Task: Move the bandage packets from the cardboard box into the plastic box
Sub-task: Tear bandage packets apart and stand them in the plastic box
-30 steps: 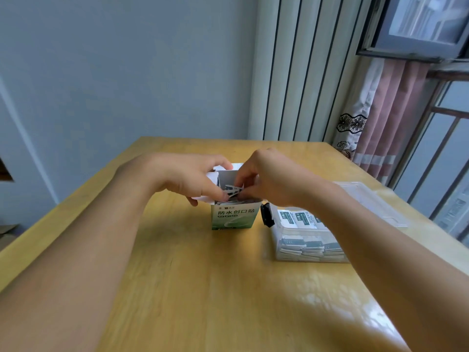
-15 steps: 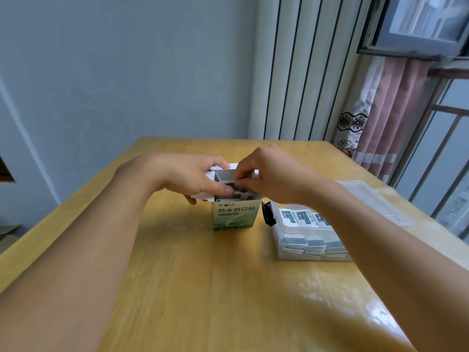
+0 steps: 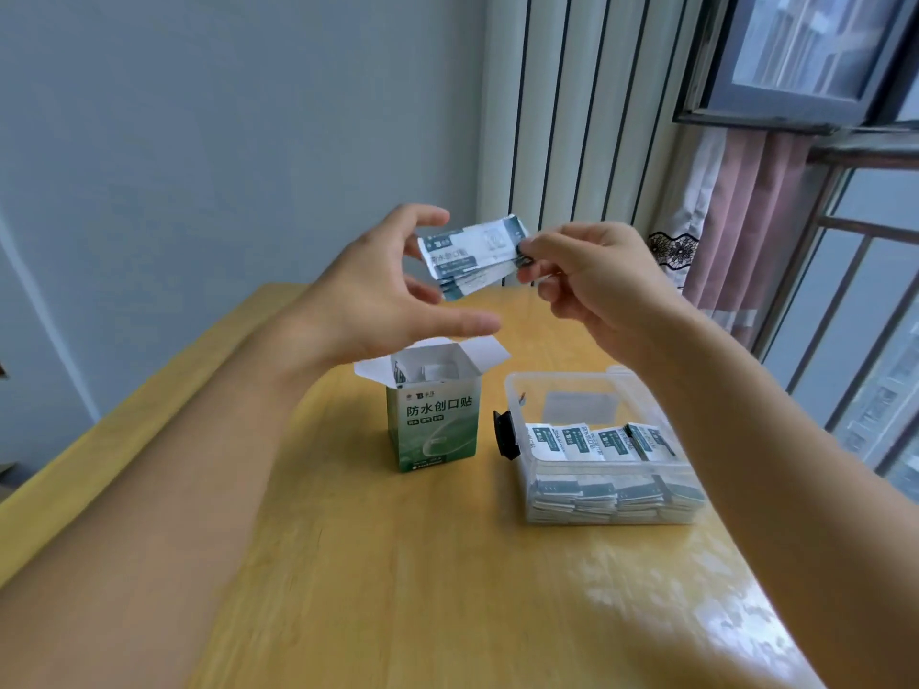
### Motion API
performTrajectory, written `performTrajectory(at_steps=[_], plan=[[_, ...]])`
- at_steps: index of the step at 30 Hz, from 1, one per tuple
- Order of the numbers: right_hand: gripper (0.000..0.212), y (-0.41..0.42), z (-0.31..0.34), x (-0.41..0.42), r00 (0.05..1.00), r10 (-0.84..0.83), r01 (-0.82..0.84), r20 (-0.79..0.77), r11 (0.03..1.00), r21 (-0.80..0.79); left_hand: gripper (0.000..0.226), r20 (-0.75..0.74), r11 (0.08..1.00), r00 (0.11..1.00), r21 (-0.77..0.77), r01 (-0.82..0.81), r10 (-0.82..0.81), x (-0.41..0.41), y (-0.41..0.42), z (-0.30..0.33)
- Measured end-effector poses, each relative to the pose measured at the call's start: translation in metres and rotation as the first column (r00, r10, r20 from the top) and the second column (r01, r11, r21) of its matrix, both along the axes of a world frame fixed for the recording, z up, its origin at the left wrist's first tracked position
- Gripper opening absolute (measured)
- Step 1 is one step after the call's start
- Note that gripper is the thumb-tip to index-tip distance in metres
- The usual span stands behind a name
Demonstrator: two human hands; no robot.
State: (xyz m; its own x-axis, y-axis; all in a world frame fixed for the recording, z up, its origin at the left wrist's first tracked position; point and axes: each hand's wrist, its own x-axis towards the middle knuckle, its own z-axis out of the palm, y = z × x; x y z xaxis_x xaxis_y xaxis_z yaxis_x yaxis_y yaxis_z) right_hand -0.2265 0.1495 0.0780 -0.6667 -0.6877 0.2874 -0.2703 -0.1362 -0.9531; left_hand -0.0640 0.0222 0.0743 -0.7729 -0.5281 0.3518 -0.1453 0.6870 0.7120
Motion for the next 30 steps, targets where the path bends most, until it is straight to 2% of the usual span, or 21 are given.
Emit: performTrajectory(at_steps=[2, 4, 6, 9, 11, 14, 16, 17, 19, 20, 21, 22, 23, 24, 25, 26, 28, 29, 30], plan=[[0.011, -0.005, -0.004, 0.006, 0.995, 0.029, -0.029, 0.095, 1.000, 0.004, 0.095, -0.162, 0.989, 0.984, -0.109, -0.098, 0.079, -0.011, 0.014, -0.007], [0.011, -0.006, -0.005, 0.010, 0.983, 0.081, -0.085, 0.163, 0.996, 0.014, 0.074, -0.174, 0.926, 0.977, -0.334, -0.178, 0.125, -0.020, 0.022, -0.017], [0.013, -0.004, -0.004, 0.009, 0.977, 0.143, -0.156, 0.157, 0.985, 0.072, 0.046, -0.173, 0.850, 0.963, -0.456, -0.263, 0.205, -0.022, 0.023, -0.021], [0.011, 0.003, -0.001, 0.003, 0.974, 0.225, -0.228, 0.037, 0.942, 0.246, 0.018, -0.174, 0.858, 0.952, -0.416, -0.302, 0.251, -0.022, 0.016, -0.022], [0.013, 0.007, 0.001, 0.000, 0.961, 0.276, -0.256, -0.024, 0.919, 0.301, 0.009, -0.130, 0.871, 0.966, -0.418, -0.257, 0.222, -0.020, 0.015, -0.021], [0.016, 0.011, 0.005, 0.001, 0.925, 0.346, -0.262, -0.156, 0.879, 0.399, 0.009, -0.076, 0.891, 0.985, -0.421, -0.170, 0.152, -0.019, 0.015, -0.022], [0.012, 0.013, 0.006, 0.001, 0.906, 0.337, -0.185, -0.257, 0.860, 0.476, 0.013, -0.093, 0.911, 0.985, -0.377, -0.168, 0.144, -0.020, 0.015, -0.023], [0.008, 0.014, 0.007, 0.000, 0.913, 0.316, -0.170, -0.258, 0.869, 0.464, 0.025, -0.138, 0.920, 0.976, -0.335, -0.204, 0.166, -0.021, 0.017, -0.024], [0.002, 0.012, 0.007, -0.002, 0.961, 0.251, -0.200, -0.120, 0.922, 0.331, 0.063, -0.246, 0.933, 0.928, -0.160, -0.322, 0.279, -0.026, 0.019, -0.025], [0.001, 0.010, 0.006, -0.002, 0.976, 0.215, -0.204, -0.019, 0.949, 0.242, 0.075, -0.265, 0.943, 0.908, 0.009, -0.333, 0.323, -0.028, 0.022, -0.024], [0.002, 0.007, 0.004, -0.002, 0.982, 0.183, -0.190, 0.056, 0.967, 0.171, 0.076, -0.270, 0.937, 0.909, 0.234, -0.257, 0.317, -0.028, 0.024, -0.022], [0.003, 0.004, 0.001, 0.000, 0.982, 0.160, -0.172, 0.099, 0.977, 0.128, 0.071, -0.303, 0.880, 0.921, 0.469, -0.081, 0.246, -0.029, 0.027, -0.019], [0.003, 0.000, -0.003, 0.003, 0.982, 0.151, -0.163, 0.115, 0.981, 0.108, 0.061, -0.346, 0.742, 0.927, 0.658, 0.131, 0.143, -0.031, 0.030, -0.019], [0.003, -0.003, -0.006, 0.008, 0.982, 0.154, -0.166, 0.113, 0.980, 0.107, 0.052, -0.397, 0.573, 0.915, 0.768, 0.287, 0.073, -0.032, 0.036, -0.018], [0.005, -0.005, -0.009, 0.013, 0.981, 0.166, -0.177, 0.097, 0.977, 0.120, 0.044, -0.429, 0.463, 0.901, 0.812, 0.356, 0.059, -0.034, 0.041, -0.018], [0.007, -0.006, -0.012, 0.018, 0.980, 0.182, -0.192, 0.073, 0.970, 0.149, 0.038, -0.424, 0.437, 0.902, 0.828, 0.350, 0.080, -0.036, 0.046, -0.020], [0.007, -0.004, -0.009, 0.023, 0.977, 0.210, -0.197, -0.027, 0.949, 0.245, 0.036, -0.364, 0.510, 0.916, 0.827, 0.237, 0.165, -0.038, 0.052, -0.024], [0.009, 0.000, -0.006, 0.022, 0.969, 0.201, -0.149, -0.144, 0.940, 0.306, 0.036, -0.337, 0.533, 0.924, 0.823, 0.197, 0.179, -0.038, 0.054, -0.025], [0.012, 0.004, -0.002, 0.020, 0.930, 0.159, -0.035, -0.331, 0.935, 0.352, 0.036, -0.310, 0.540, 0.937, 0.823, 0.178, 0.164, -0.037, 0.055, -0.026]])
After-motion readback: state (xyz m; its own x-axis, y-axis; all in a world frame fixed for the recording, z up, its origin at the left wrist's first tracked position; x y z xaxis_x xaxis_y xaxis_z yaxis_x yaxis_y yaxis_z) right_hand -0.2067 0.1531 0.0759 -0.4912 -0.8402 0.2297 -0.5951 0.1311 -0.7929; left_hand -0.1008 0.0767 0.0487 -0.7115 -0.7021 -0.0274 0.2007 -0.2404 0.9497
